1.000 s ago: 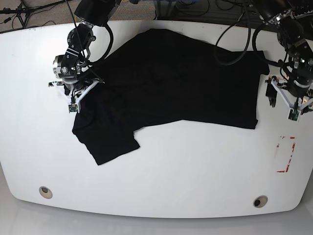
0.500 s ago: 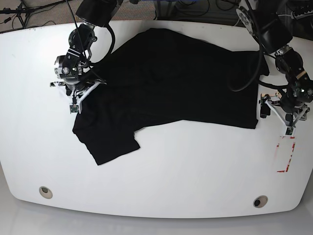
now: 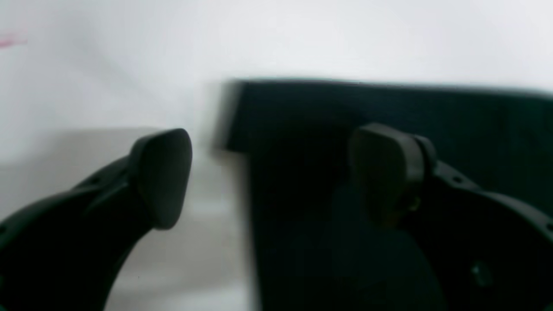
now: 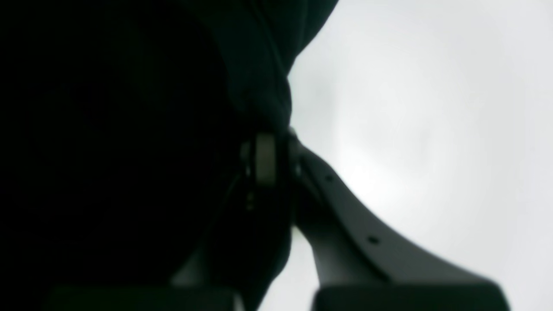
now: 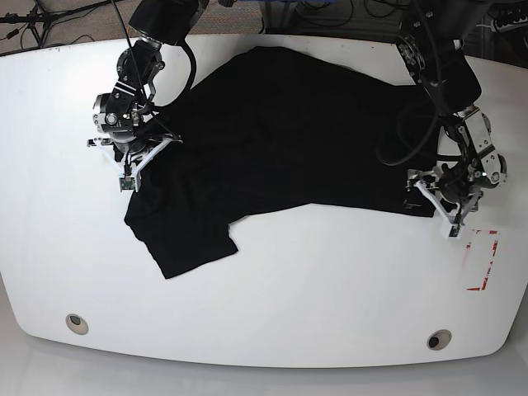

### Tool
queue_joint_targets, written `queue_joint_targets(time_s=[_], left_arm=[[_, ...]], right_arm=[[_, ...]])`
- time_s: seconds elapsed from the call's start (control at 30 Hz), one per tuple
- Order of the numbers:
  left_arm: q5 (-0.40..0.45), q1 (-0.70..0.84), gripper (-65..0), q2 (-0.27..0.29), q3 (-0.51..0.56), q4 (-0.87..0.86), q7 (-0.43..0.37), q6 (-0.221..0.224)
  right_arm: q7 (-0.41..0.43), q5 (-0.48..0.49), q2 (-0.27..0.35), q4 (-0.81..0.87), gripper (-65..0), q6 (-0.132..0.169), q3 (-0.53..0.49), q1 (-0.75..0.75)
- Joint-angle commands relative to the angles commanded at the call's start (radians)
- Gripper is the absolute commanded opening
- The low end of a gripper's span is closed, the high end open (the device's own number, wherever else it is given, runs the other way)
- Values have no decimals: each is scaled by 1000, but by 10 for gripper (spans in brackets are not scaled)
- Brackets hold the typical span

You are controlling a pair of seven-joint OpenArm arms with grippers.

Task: Fold the T-shirt properly
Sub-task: 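Release and regrasp the shirt edges with both grippers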

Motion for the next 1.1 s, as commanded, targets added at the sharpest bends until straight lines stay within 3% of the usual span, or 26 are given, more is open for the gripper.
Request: queue_joint_targets(time_s=[0.43, 0.53, 0.67, 0.87, 0.97, 1.1], left_arm=[[2, 2, -83, 26, 6, -3, -2, 0], [2, 2, -85, 26, 6, 0, -2, 0], [3, 2, -132, 25, 6, -3, -2, 0], [6, 3, -179, 23, 6, -6, -2, 0], [6, 18, -179, 23, 8, -5, -3, 0], [6, 28, -179, 23, 8, 0, -5, 0]], right_arm=[[-2, 94, 5, 2, -644, -3, 2, -5], [0, 98, 5, 2, -580, -3, 5, -5], [3, 98, 0, 25, -419, -3, 60, 0], [-5, 164, -12, 115, -247, -3, 157, 20], [-6, 195, -12, 153, -198, -3, 209, 23], [-9, 218, -11, 155, -189, -3, 298, 57]])
